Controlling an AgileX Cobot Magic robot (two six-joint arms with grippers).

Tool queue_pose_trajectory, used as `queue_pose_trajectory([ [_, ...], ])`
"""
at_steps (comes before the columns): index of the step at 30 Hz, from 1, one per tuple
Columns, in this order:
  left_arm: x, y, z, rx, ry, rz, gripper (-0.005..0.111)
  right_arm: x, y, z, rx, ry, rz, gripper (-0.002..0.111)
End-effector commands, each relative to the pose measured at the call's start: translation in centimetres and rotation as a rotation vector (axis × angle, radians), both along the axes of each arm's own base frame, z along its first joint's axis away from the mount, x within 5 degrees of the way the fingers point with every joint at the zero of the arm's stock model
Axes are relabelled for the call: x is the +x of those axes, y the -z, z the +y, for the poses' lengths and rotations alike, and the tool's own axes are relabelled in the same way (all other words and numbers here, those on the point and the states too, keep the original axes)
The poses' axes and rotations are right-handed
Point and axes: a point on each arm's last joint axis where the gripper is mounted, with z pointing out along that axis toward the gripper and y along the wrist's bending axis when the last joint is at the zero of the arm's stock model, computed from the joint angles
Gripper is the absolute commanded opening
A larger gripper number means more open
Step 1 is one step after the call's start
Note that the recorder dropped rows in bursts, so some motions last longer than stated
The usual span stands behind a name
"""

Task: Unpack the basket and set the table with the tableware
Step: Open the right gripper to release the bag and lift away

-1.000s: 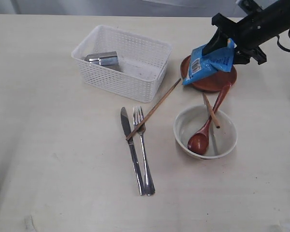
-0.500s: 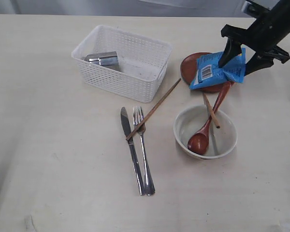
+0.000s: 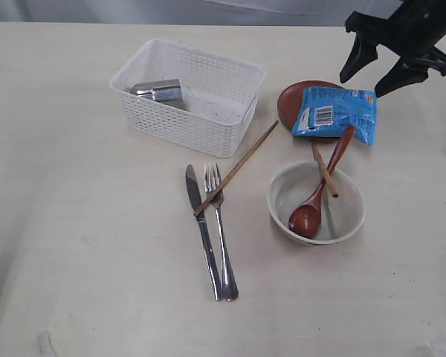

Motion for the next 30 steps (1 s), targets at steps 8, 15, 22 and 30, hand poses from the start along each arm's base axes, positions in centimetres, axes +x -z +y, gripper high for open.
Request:
queue_pose_trajectory([
  [8,0.0,0.0,0.0,0.004,-0.003,-0.006,0.0,-0.3,2.0,-3.1,-0.281,0.079,0.061,0.062],
  [15,0.0,0.0,0.0,0.004,-0.003,-0.006,0.0,-0.3,3.5,-3.1,-0.277,0.099,0.002,0.009],
  [22,0.0,0.0,0.0,0.004,-0.003,-0.006,0.0,0.1,3.5,-3.6,-0.331,0.13,-0.039,0.0],
  [30,0.0,0.0,0.0,0.004,-0.003,-0.006,0.0,0.4,5.6,-2.9,-0.28,0.144,-0.002,0.0],
])
